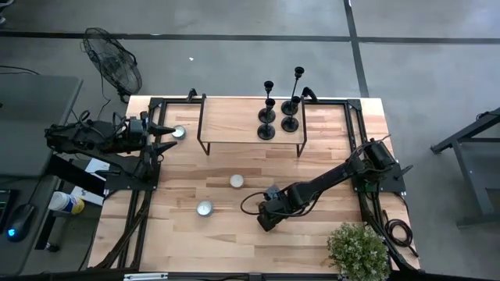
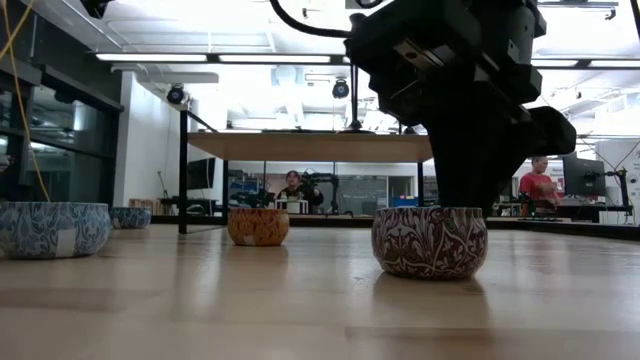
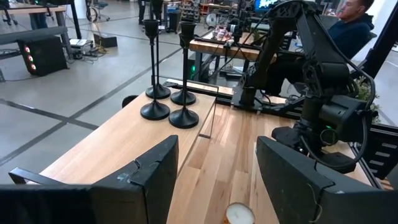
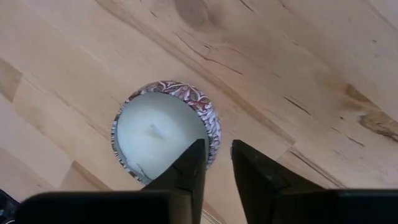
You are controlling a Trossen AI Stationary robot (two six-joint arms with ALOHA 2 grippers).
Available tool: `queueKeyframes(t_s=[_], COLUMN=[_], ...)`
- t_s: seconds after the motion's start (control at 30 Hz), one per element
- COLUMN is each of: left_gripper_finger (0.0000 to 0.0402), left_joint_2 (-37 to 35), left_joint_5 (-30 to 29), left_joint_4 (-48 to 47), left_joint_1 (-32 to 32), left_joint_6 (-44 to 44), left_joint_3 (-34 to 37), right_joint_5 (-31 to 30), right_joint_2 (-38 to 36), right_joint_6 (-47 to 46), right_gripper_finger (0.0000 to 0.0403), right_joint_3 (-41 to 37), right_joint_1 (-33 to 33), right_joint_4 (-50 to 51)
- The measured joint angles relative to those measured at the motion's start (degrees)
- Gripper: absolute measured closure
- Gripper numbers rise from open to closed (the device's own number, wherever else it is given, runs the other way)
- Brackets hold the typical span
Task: Pick & Place candle stick holders
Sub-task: Move the red scented candle to the middle of the table
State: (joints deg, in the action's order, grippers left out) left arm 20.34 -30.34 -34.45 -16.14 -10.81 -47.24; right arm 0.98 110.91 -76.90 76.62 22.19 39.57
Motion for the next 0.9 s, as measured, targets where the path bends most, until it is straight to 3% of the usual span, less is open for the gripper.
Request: queueKeyframes(t_s=[0.33, 0.67, 0.9], left_gripper_finger=[0.0191, 0.0191, 0.0191], left_joint_2=[0.00, 0.00, 0.00], left_joint_5=[-0.05, -0.07, -0.09], left_joint_4=[0.01, 0.01, 0.04], left_joint_1=[0.00, 0.00, 0.01], left_joint_6=[0.00, 0.00, -0.02], left_joint_3=[0.00, 0.00, 0.00], right_joint_5=[0.91, 0.83, -2.95], right_joint_2=[0.02, 0.02, 0.07], right_joint_6=[1.06, 0.80, 2.73], right_gripper_finger=[0.0399, 0.0402, 0.0402], right_joint_3=[0.00, 0.09, 5.15], right_joint_1=[-0.01, -0.06, -1.51], right_joint_4=[0.00, -0.30, 1.38])
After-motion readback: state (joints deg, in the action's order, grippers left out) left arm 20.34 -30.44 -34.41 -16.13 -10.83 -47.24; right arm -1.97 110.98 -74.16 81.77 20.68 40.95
